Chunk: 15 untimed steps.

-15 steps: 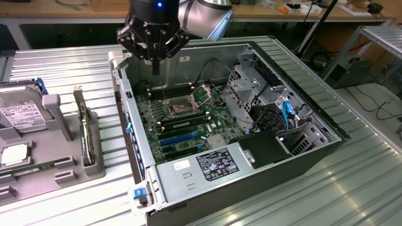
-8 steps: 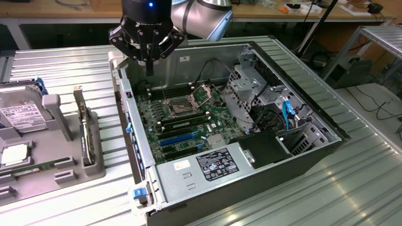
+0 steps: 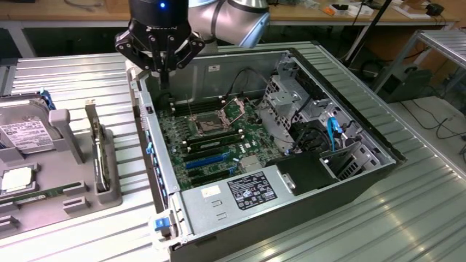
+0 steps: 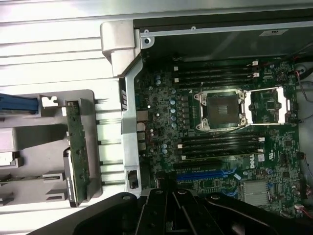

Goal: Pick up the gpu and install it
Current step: 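Reach for the gpu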

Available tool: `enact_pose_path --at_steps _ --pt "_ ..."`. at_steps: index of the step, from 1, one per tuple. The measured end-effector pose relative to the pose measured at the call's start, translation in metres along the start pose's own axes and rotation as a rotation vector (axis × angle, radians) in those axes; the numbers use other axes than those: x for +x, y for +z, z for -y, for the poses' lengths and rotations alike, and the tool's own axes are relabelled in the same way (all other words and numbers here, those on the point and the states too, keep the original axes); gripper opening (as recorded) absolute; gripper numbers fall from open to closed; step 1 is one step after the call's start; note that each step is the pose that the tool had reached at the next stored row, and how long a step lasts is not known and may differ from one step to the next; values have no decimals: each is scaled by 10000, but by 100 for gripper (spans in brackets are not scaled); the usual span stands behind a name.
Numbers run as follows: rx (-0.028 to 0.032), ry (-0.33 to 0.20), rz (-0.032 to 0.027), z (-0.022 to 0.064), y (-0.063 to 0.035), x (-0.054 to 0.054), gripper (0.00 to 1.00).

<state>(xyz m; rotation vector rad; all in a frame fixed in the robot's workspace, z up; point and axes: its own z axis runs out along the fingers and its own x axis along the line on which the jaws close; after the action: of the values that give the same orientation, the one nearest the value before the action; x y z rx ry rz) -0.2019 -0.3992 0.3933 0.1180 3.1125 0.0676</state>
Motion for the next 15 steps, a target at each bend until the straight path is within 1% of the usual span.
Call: enact_pose_path --at_steps 2,3,6,11,14,15 --pt "0 1 0 2 -1 25 11" --pt "0 0 0 5 -2 65 11" --pt "0 -1 0 11 -4 139 11" --pt "0 0 0 16 -6 210 11" --pt "1 0 0 23 -9 310 11" --pt "0 -1 0 24 -9 323 11"
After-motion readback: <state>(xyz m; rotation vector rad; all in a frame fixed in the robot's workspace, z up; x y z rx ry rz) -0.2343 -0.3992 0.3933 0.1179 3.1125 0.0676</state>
